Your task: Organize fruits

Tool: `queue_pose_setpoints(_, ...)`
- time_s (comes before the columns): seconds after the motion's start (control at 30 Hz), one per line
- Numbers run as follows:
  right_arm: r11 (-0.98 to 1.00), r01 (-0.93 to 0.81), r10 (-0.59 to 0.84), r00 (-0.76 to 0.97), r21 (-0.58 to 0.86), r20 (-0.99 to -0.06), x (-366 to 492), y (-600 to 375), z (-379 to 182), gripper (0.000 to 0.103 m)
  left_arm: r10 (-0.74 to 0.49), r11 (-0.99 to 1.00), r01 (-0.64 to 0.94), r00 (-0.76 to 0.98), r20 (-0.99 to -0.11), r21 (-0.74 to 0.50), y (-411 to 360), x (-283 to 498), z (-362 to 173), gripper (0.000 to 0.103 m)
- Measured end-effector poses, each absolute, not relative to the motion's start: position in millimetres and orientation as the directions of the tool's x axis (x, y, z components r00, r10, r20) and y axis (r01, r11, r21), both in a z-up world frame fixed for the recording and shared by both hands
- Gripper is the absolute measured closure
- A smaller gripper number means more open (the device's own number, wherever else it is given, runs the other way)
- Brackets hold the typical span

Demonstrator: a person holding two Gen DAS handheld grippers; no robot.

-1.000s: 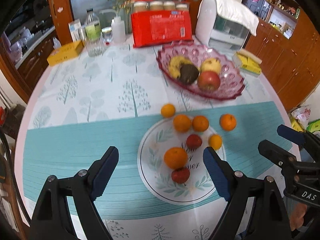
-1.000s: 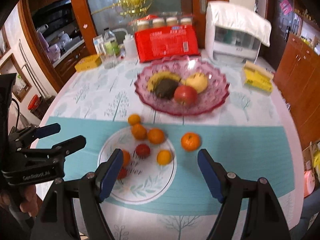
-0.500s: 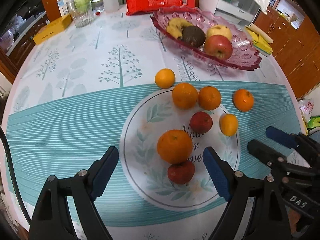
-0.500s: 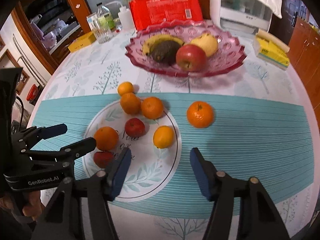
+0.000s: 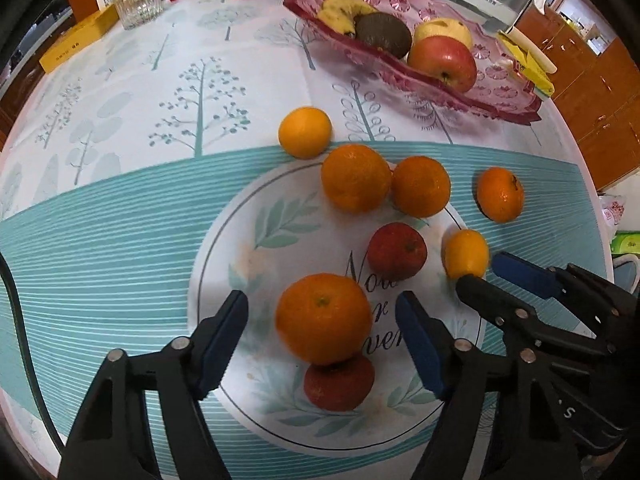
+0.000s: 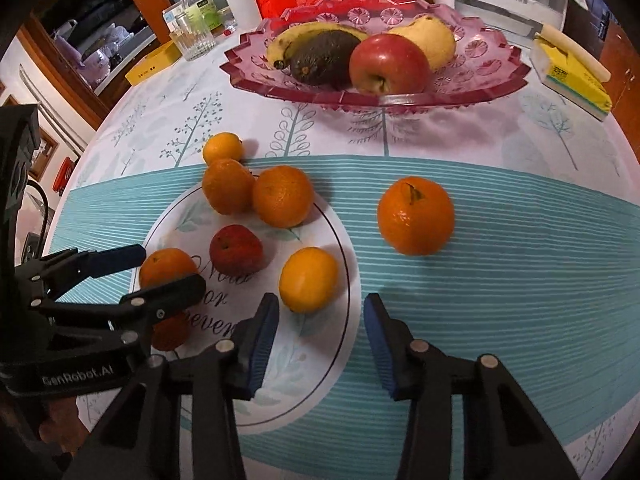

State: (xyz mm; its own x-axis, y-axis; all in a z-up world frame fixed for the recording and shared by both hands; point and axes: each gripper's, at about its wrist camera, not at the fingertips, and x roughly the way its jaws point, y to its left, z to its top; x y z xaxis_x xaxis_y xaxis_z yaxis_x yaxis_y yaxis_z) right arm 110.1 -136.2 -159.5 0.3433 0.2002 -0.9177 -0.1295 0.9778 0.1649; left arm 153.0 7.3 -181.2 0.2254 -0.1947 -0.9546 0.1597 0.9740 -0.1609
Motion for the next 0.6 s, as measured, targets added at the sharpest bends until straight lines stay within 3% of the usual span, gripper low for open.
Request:
queue_pose_setpoints(0.27, 0.969, -0.196, 0.212, 0.343, 0.151, -0.915, 118.6, -119.3, -164.1, 0.069, -0.200, 0.975, 0.137, 0.223, -0.954, -0.173, 12.8, 153.2, -187.8, 0.047)
queue_pose_setpoints(0.37, 0.969, -0.213, 0.198, 0.359, 0.126, -0.912, 120.5, -114.1, -164.0, 0.069, -0.231, 0.969, 0.136, 0.221, -0.947, -0.205, 11.3, 151.1, -186.5, 0.058)
queue_pose_setpoints(0.6, 0.966, -0.225, 0.205, 0.367, 0.127, -0.908, 122.5, -112.2, -164.3, 0.070, -0.231, 0.969, 0.138, 0.231, -0.945, -0.204, 10.8, 147.9, -185.6, 0.060)
